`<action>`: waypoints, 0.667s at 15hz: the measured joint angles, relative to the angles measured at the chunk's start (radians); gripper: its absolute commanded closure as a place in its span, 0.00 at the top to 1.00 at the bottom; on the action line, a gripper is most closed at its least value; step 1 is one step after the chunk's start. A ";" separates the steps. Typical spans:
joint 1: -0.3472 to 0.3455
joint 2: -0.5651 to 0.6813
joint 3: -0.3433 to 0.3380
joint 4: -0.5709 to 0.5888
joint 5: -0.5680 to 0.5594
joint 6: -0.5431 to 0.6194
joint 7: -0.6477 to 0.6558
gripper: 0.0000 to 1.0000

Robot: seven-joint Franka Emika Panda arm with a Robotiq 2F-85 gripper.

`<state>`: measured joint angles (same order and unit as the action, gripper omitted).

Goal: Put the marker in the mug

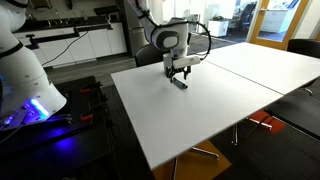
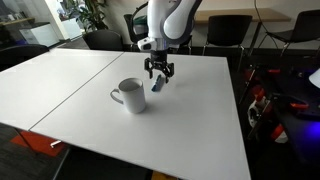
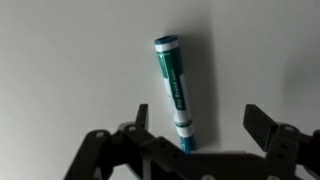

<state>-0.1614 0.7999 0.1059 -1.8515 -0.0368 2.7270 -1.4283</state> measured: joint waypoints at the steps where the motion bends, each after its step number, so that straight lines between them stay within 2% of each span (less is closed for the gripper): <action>1: 0.000 0.006 0.000 0.004 -0.001 0.000 0.003 0.65; 8: 0.000 0.021 0.000 0.011 -0.003 0.000 0.004 0.11; 10: 0.000 0.023 0.000 0.011 -0.003 0.000 0.005 0.00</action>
<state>-0.1614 0.8229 0.1058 -1.8405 -0.0399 2.7270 -1.4235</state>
